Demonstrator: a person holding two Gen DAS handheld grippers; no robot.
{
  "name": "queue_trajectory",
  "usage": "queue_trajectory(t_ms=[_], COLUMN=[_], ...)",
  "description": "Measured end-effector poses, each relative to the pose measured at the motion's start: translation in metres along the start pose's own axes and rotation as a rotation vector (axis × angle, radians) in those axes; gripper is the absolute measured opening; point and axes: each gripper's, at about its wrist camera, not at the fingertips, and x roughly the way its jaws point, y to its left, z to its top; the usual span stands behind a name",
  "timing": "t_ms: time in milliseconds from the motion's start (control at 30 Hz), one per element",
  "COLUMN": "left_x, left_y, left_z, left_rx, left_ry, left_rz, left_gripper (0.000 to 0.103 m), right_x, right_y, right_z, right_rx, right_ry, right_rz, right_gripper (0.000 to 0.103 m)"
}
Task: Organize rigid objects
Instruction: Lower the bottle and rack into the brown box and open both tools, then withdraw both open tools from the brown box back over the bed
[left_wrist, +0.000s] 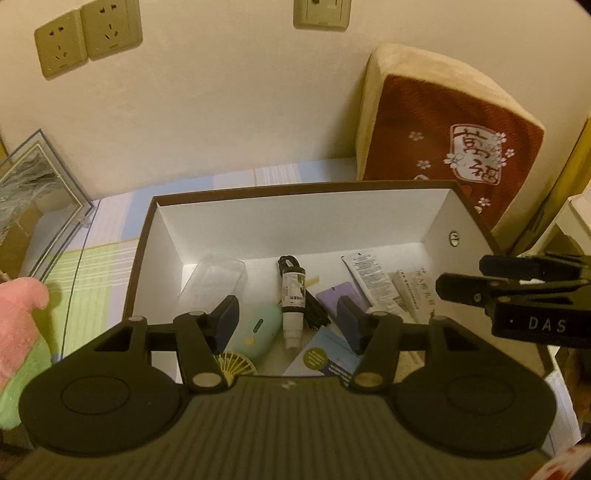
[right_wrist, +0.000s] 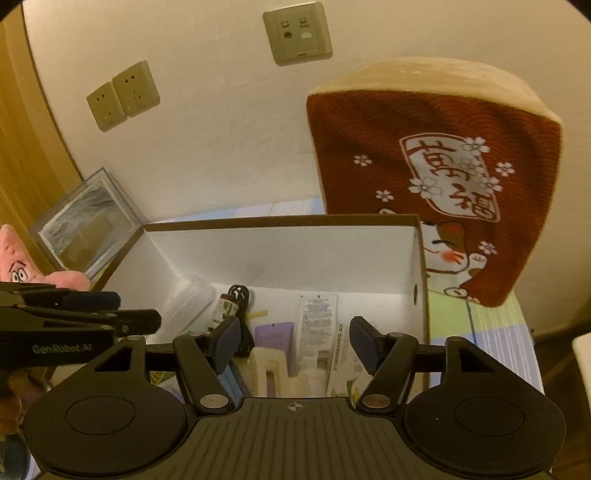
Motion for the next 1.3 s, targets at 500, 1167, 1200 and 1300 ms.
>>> queue_trajectory(t_ms=[500, 1167, 1200, 1300], left_x=[-0.069, -0.176, -0.181, -0.196], left_y=[-0.02, -0.048, -0.048, -0.049], left_z=[-0.037, -0.125, -0.13, -0.148], left_rx=[-0.035, -0.124, -0.127, -0.129], left_ry=[-0.035, -0.057, -0.057, -0.051], left_rz=[0.073, 0.094, 0.09, 0.075], left_gripper=[0.056, 0.056, 0.056, 0.056], right_x=[-0.064, -0.159, -0.164, -0.177], right_y=[0.005, 0.036, 0.039, 0.049], right_z=[-0.033, -0.094, -0.098, -0.111], right_rx=[-0.014, -0.001, 0.0, 0.001], right_ry=[-0.001, 0.013, 0.013, 0.021], right_rz=[0.015, 0.065, 0.067, 0.06], right_gripper=[0.067, 0.067, 0.067, 0.067])
